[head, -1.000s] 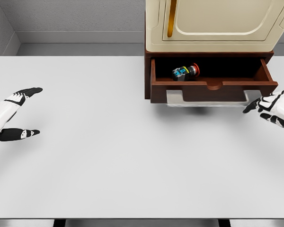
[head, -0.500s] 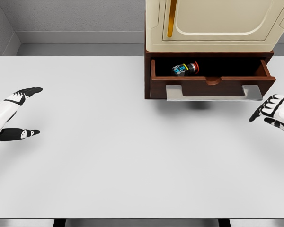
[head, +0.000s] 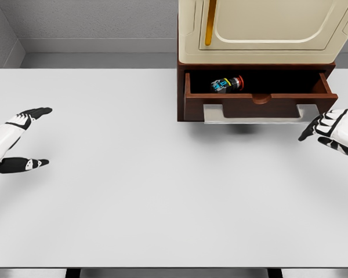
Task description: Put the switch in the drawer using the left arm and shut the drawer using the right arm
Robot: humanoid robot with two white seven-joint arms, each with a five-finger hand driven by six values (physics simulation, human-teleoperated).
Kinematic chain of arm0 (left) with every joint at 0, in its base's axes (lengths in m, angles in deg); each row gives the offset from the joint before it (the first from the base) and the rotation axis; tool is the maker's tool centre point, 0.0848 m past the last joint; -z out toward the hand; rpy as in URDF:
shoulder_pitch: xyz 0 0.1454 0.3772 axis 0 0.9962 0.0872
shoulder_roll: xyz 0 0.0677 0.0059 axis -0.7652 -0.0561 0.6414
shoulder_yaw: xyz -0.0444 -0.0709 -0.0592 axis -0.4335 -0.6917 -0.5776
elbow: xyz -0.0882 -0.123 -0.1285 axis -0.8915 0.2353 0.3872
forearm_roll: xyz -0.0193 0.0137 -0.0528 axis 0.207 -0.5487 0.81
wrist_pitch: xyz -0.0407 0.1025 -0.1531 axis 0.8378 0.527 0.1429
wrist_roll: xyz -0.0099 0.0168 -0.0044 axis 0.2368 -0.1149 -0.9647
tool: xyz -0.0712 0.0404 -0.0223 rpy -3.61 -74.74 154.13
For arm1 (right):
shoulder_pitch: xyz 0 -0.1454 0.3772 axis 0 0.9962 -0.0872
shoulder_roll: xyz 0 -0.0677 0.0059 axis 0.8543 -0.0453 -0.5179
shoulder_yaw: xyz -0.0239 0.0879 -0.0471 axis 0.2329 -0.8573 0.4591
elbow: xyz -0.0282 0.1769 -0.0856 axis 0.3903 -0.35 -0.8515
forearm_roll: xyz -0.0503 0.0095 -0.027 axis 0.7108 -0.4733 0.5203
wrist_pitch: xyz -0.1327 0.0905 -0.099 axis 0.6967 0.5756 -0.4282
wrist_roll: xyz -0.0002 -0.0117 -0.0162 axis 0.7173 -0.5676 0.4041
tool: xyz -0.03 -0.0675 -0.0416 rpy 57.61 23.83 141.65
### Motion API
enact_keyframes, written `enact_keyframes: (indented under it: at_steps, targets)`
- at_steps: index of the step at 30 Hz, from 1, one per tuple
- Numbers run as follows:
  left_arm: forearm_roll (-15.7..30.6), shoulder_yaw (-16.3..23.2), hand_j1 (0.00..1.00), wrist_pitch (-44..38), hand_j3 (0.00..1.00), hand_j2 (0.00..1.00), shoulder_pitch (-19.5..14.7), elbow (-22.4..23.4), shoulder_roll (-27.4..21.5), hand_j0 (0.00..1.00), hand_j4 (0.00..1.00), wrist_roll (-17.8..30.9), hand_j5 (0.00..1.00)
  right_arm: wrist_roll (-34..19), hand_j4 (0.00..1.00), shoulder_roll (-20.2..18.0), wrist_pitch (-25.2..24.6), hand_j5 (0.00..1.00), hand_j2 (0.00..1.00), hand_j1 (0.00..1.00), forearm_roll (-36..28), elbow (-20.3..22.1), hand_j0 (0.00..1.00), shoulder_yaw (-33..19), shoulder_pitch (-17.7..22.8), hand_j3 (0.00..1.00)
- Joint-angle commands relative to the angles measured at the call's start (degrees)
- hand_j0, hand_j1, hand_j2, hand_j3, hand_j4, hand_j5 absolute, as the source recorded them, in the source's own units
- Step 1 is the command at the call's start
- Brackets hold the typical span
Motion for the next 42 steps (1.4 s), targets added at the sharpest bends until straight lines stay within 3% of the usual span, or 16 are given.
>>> enact_keyframes:
  at_steps: [1, 16, 39, 42]
  targets:
    - [0.5, 0.0, 1.0, -0.1, 1.0, 1.0, 0.0, 0.0, 0.0, 1.0, 1.0, 0.0, 1.0, 0.0, 0.58, 0.1, 0.0, 0.58, 0.58, 0.58, 0.4, 0.0, 0.58, 0.0, 0.0, 0.58]
    - [0.5, -0.4, 1.0, -0.1, 1.0, 1.0, 0.3, -0.1, 0.0, 1.0, 1.0, 0.0, 1.0, 0.1, 0.59, 1.3, 0.0, 0.59, 0.59, 0.59, 2.2, -3.8, 0.59, 0.9, -0.8, 0.59]
    - [0.4, -0.4, 1.0, -0.1, 1.0, 1.0, 0.2, 0.1, 0.0, 1.0, 1.0, 0.0, 1.0, 0.1, 0.56, 1.3, 0.0, 0.56, 0.56, 0.56, 2.6, -0.1, 0.56, 2.1, -0.8, 0.56]
    - [0.4, -0.4, 1.0, -0.1, 1.0, 1.0, 0.2, 0.1, 0.0, 1.0, 1.0, 0.0, 1.0, 0.0, 0.56, 3.0, 0.0, 0.56, 0.56, 0.56, 2.6, 0.1, 0.56, 2.2, -1.8, 0.56]
